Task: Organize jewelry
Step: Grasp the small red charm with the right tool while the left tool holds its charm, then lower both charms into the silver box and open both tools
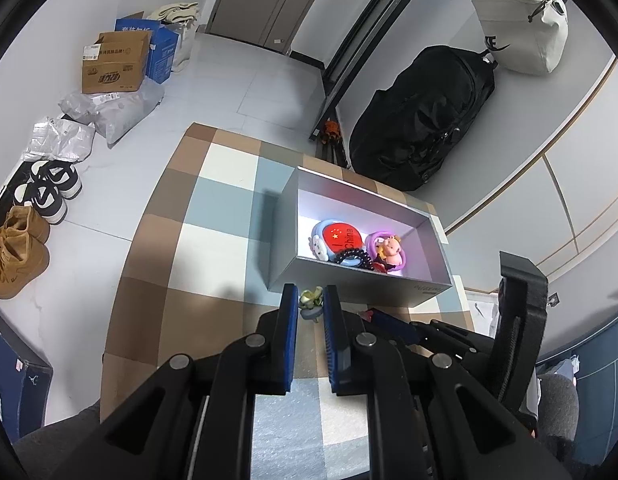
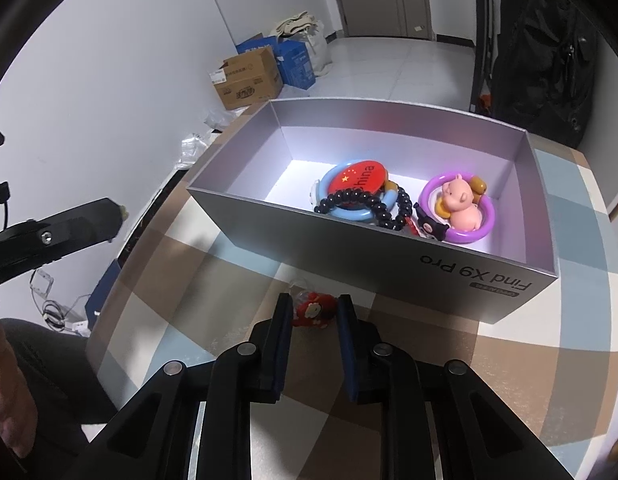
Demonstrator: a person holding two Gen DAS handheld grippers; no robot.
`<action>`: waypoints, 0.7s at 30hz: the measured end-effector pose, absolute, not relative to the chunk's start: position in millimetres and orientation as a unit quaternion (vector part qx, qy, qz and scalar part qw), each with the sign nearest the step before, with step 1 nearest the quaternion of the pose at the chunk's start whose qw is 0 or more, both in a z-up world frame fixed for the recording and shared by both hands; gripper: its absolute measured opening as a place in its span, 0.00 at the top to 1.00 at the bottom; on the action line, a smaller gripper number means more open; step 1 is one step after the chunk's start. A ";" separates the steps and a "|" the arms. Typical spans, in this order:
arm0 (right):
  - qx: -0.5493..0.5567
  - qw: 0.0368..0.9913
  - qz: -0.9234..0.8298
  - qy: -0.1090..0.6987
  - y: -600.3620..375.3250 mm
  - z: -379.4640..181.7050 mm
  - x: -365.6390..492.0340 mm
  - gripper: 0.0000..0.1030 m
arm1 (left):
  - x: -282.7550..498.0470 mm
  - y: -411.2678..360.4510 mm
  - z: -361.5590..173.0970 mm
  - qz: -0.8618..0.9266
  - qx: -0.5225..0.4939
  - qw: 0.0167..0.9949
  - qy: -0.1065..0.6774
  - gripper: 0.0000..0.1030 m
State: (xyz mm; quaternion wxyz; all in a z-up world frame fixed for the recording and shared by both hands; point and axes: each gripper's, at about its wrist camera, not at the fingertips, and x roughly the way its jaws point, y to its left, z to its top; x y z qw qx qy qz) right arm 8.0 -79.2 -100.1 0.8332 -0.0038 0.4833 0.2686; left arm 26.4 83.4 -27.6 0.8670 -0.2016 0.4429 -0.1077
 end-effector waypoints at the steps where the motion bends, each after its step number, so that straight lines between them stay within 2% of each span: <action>1: -0.002 0.833 0.270 0.482 -79.6 -98.8 7.6 0.80 | 26.6 82.8 -26.5 -0.108 -0.200 0.868 0.441 0.92; 3: 0.003 0.834 0.273 0.480 -81.8 -95.8 7.0 0.80 | 27.1 81.1 -25.2 -0.108 -0.200 0.870 0.439 0.92; 4: 0.005 0.834 0.275 0.479 -82.8 -94.6 6.8 0.85 | 27.2 80.7 -24.7 -0.108 -0.200 0.870 0.437 0.92; 21: 0.057 0.839 0.314 0.441 -107.5 -55.6 -0.5 0.85 | 45.8 65.5 -17.1 -0.105 -0.202 0.875 0.427 0.92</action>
